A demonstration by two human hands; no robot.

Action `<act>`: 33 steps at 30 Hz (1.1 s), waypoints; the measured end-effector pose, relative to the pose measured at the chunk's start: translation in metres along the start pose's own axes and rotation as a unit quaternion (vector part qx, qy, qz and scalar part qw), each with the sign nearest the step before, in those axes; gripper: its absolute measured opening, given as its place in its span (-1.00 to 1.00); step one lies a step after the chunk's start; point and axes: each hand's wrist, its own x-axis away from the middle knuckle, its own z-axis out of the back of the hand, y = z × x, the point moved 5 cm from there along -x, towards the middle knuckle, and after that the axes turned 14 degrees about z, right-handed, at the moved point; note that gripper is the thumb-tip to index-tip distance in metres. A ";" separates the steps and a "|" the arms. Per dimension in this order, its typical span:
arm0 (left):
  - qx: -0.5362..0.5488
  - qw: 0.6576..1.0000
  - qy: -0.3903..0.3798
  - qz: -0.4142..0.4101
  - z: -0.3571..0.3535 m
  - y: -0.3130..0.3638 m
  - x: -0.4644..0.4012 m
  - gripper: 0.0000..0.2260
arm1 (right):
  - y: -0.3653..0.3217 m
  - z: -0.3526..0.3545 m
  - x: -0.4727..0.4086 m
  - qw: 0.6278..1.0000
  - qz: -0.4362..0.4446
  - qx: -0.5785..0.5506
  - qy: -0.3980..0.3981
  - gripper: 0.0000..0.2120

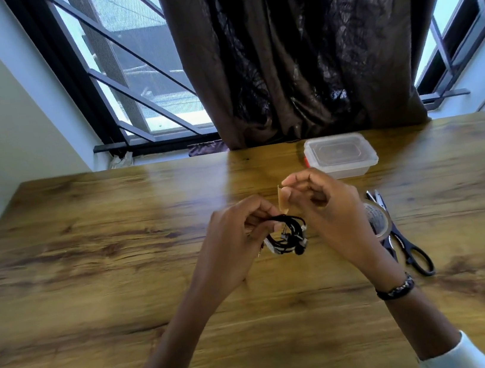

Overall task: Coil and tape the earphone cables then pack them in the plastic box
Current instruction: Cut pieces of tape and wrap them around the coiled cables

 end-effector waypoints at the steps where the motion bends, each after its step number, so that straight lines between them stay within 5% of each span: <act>1: 0.001 1.000 0.006 -0.005 0.002 0.003 0.000 -0.90 | -0.001 -0.002 -0.001 1.000 -0.005 -0.009 -0.005 -0.94; 17: -0.051 0.997 0.053 -0.019 0.012 0.015 0.005 -0.91 | -0.001 -0.009 0.006 0.977 -0.148 -0.152 -0.022 -0.92; 33: -0.002 0.999 0.039 -0.011 0.005 0.015 0.009 -0.90 | -0.003 -0.014 0.018 0.953 -0.249 -0.171 0.024 -0.91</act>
